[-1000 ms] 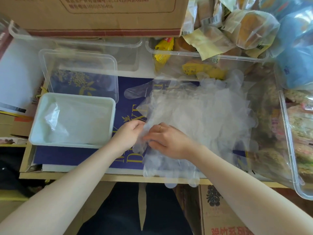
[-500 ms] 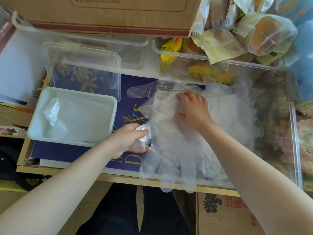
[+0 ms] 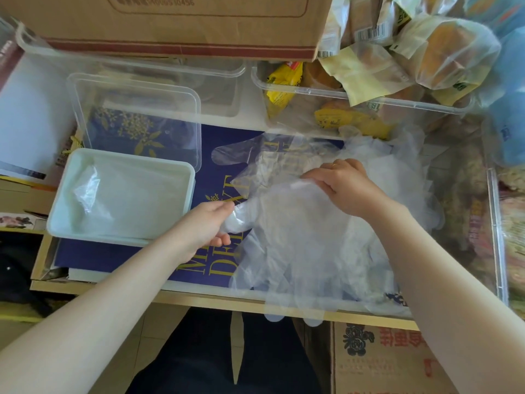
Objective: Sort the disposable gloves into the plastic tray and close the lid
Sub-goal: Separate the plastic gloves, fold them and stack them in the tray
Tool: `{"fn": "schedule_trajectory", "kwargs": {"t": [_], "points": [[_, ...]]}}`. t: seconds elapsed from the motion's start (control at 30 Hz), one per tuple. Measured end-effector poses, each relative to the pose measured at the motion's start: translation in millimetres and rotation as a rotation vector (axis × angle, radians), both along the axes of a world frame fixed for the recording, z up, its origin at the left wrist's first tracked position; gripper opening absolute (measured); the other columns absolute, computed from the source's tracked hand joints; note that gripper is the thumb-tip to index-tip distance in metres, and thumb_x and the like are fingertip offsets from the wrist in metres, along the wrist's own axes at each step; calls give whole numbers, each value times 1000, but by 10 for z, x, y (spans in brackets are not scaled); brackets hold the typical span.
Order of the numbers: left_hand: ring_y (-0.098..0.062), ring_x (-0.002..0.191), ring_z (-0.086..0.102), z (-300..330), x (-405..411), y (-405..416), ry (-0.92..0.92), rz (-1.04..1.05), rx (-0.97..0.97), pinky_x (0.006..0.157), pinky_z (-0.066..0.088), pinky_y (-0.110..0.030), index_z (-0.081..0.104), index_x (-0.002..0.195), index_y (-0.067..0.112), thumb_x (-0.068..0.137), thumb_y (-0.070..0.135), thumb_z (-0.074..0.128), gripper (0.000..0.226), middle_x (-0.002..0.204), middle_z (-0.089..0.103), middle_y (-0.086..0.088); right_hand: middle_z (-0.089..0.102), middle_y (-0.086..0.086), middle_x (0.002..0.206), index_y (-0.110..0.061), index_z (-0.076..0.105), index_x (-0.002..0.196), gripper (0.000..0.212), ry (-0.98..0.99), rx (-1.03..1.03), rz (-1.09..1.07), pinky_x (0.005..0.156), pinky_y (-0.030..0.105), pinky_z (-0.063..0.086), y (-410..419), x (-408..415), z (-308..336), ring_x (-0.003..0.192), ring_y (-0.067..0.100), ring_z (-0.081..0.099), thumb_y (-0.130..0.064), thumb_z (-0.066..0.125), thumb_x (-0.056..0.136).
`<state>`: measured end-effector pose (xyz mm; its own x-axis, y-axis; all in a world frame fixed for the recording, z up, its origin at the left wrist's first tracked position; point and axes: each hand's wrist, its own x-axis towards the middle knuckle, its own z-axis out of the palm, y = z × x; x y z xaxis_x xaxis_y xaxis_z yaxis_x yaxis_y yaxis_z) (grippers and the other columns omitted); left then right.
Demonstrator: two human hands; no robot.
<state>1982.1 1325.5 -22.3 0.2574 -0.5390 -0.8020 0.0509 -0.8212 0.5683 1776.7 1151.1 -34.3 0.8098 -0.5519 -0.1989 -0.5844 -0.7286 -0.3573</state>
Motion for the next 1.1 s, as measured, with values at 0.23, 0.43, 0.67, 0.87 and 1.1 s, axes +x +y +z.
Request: {"fn": "schedule_trajectory", "kwargs": {"t": [0.23, 0.43, 0.67, 0.87, 1.1], "points": [[-20, 52, 49, -85, -53, -24, -184, -35, -61, 59, 42, -29, 59, 91, 22, 99, 34, 37, 27, 61, 61, -11, 22, 8, 152, -19, 17, 148, 71, 246, -34, -198, 109, 43, 14, 57, 199, -29, 139, 28, 16, -32, 56, 90], [-25, 76, 64, -10, -32, -175, -305, -240, -84, 73, 48, -33, 67, 90, 14, 92, 41, 48, 33, 82, 67, -7, 26, 14, 149, -8, 20, 146, 70, -28, 177, -978, 107, 43, 30, 470, -293, 33, 133, 33, 30, -38, 53, 92], [-20, 77, 51, 20, -185, -599, -466, -677, -19, 57, 34, -29, 59, 86, 6, 90, 40, 54, 35, 83, 55, -6, 55, 16, 122, -7, 33, 139, 54, 15, 387, -990, 85, 35, 43, 783, -479, -51, 108, 32, 54, -32, 51, 93], [-29, 95, 54, 60, -319, -708, -548, -810, -67, 64, 32, -27, 57, 100, 8, 91, 34, 54, 28, 92, 52, -7, 50, 15, 132, -5, 37, 136, 57, -122, 550, -1174, 88, 35, 45, 735, -292, 4, 114, 32, 52, -32, 58, 91], [-16, 72, 47, 24, -100, -403, -392, -728, -164, 59, 33, -27, 54, 90, 13, 86, 19, 62, 11, 74, 51, 2, 56, 10, 112, -2, 47, 124, 45, -267, 665, -1216, 79, 34, 47, 764, -246, 41, 97, 28, 57, -27, 61, 90]]}}
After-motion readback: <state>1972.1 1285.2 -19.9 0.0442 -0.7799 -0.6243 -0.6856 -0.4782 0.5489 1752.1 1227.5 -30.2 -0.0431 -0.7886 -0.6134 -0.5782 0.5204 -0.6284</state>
